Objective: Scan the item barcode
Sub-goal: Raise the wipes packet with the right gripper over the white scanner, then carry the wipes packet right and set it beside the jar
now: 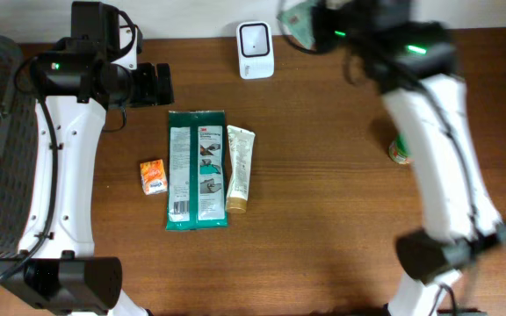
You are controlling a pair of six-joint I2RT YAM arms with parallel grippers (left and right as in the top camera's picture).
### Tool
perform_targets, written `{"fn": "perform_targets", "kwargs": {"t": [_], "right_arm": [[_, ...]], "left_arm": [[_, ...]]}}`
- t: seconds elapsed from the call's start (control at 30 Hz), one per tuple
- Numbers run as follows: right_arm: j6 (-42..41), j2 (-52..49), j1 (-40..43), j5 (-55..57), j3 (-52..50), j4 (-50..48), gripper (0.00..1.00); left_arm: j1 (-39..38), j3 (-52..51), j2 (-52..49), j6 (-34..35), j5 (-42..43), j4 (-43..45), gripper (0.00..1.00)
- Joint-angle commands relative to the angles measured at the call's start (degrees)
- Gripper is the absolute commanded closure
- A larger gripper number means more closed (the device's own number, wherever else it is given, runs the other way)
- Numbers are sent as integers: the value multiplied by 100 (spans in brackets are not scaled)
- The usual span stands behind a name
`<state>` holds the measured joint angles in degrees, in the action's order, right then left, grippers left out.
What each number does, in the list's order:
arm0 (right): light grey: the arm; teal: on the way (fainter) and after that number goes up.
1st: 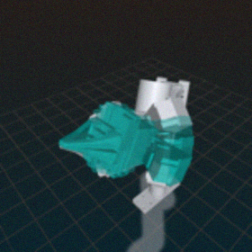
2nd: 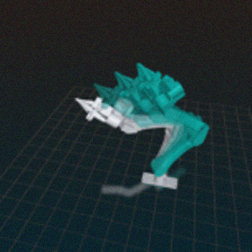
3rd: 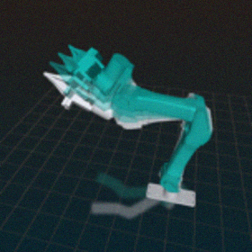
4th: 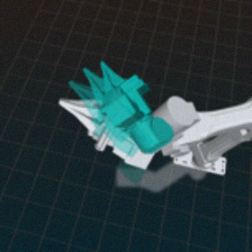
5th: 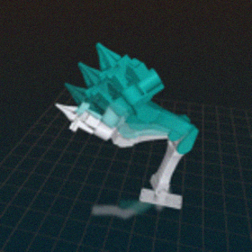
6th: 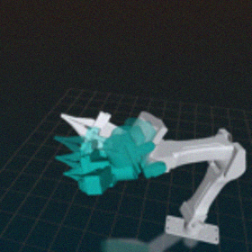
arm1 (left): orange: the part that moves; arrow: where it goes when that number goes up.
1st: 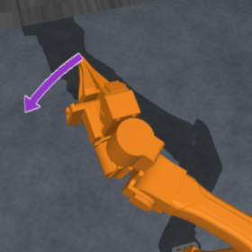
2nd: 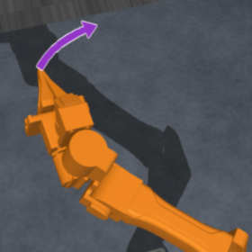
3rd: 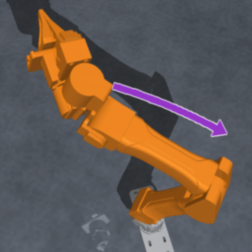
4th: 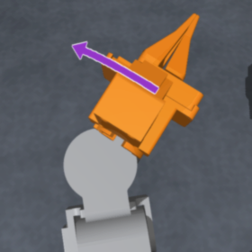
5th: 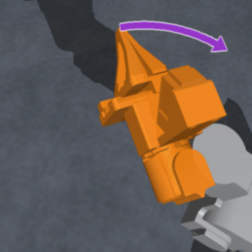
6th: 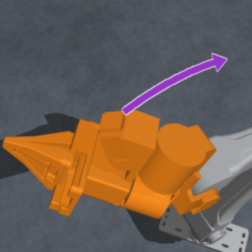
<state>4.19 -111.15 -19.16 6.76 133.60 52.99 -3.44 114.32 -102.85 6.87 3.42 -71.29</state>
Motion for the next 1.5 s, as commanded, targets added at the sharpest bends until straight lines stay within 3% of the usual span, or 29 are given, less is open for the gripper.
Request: {"fn": "perform_targets", "kwargs": {"t": [0.0,0.17,0.27,0.33,0.43,1.1,1.37,1.47], "right_arm": [[1110,-1043,-363,1523,11,-1005,96],[3021,-2269,-564,1687,9,-3445,96],[3672,-2741,-562,1528,7,-4492,96],[4380,-3001,-557,1449,7,-4841,96],[4795,-3265,-557,1447,7,-4944,96],[4778,-3353,-481,1126,-26,-4852,96],[3373,-2638,-455,1121,-24,-4463,96],[2468,-1945,-439,872,-24,-3611,96]], "left_arm": [[-15,81,59,-33,-20,0,1],[-15,81,59,-33,-20,0,1],[-15,81,59,-33,-20,2,1],[-15,81,59,-33,-20,0,1],[-15,81,59,-33,-20,2,1],[-15,81,59,-33,-20,2,1],[-15,81,59,-33,-20,0,1],[-15,81,59,-33,-20,2,1]]}}
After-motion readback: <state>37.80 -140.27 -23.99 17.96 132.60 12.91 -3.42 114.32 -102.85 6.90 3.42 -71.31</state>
